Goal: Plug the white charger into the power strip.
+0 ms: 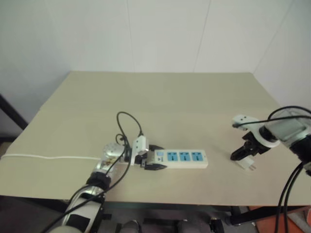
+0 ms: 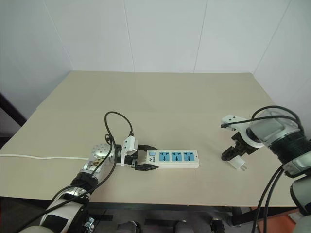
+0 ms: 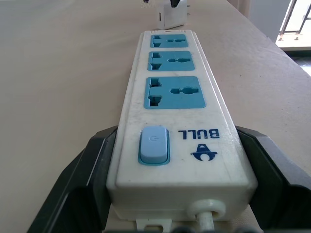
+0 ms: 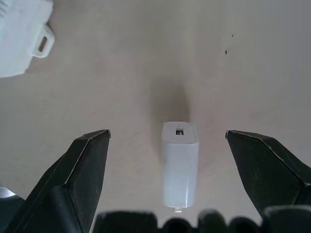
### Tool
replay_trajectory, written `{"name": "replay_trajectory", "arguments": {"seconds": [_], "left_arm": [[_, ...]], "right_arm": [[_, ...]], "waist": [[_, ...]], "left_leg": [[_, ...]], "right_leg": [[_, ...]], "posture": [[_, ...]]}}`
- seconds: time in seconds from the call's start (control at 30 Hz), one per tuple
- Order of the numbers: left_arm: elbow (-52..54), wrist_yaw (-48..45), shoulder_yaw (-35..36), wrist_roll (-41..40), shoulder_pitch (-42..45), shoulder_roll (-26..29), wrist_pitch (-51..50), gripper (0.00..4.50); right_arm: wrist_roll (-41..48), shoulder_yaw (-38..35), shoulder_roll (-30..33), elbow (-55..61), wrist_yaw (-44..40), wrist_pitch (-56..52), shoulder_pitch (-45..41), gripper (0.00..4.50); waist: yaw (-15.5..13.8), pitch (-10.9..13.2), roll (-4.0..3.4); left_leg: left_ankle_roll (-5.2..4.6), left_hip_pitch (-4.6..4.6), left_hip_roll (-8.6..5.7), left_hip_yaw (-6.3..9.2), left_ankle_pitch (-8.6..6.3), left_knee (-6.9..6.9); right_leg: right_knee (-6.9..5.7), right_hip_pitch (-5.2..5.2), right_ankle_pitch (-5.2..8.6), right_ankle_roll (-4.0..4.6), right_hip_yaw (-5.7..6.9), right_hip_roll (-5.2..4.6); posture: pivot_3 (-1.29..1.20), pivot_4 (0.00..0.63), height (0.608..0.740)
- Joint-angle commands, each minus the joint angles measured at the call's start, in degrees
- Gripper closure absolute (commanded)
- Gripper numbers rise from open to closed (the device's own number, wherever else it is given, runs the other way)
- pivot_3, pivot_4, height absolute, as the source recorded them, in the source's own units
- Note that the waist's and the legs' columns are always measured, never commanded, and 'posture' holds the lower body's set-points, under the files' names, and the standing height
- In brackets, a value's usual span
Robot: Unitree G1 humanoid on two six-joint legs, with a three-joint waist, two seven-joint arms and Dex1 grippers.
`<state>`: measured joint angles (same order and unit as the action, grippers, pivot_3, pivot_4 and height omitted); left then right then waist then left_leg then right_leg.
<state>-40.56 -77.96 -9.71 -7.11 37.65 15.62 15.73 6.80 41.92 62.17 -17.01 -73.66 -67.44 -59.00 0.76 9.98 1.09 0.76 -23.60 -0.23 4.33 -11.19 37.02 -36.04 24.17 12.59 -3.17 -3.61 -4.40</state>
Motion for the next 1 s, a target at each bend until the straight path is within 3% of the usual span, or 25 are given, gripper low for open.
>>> {"name": "replay_trajectory", "arguments": {"seconds": [0.03,0.73,0.87,1.0], "left_arm": [[0.5,-0.4,-2.1,1.1,-1.6,0.1,-1.1,1.22],[1.5,0.0,-2.1,1.0,-1.8,0.6,-2.6,1.22],[1.2,0.1,-2.0,1.0,-1.5,0.6,-2.5,1.22],[1.0,0.2,-2.0,1.1,-1.3,0.7,-2.4,1.22]], "right_arm": [[-1.8,-1.9,-0.4,-0.4,0.2,1.6,0.9,0.00],[-5.6,-4.5,-3.8,-2.7,1.4,3.7,5.0,0.00],[-5.9,-4.6,-3.7,-1.9,0.9,3.6,5.5,0.89],[-6.5,-4.9,-3.6,-1.2,0.5,3.5,6.1,2.30]], "waist": [[0.0,0.0,-0.01],[0.1,0.0,-0.01],[0.1,0.0,-0.01],[0.1,0.0,-0.01]], "left_leg": [[0.00,0.00,0.00,0.00,0.00,0.00],[0.00,0.10,0.01,0.00,0.01,0.02],[0.01,0.11,0.01,0.00,0.01,0.02],[0.01,0.11,0.01,0.00,0.01,0.03]], "right_leg": [[-0.01,0.00,0.00,0.01,0.00,0.00],[-0.05,-0.08,-0.01,0.02,-0.02,0.02],[-0.05,-0.09,-0.01,0.02,-0.02,0.02],[-0.05,-0.09,-0.01,0.02,-0.02,0.02]], "posture": [[0.00,0.150,0.740],[0.00,0.150,0.740],[0.00,0.150,0.740],[0.00,0.150,0.740]]}}
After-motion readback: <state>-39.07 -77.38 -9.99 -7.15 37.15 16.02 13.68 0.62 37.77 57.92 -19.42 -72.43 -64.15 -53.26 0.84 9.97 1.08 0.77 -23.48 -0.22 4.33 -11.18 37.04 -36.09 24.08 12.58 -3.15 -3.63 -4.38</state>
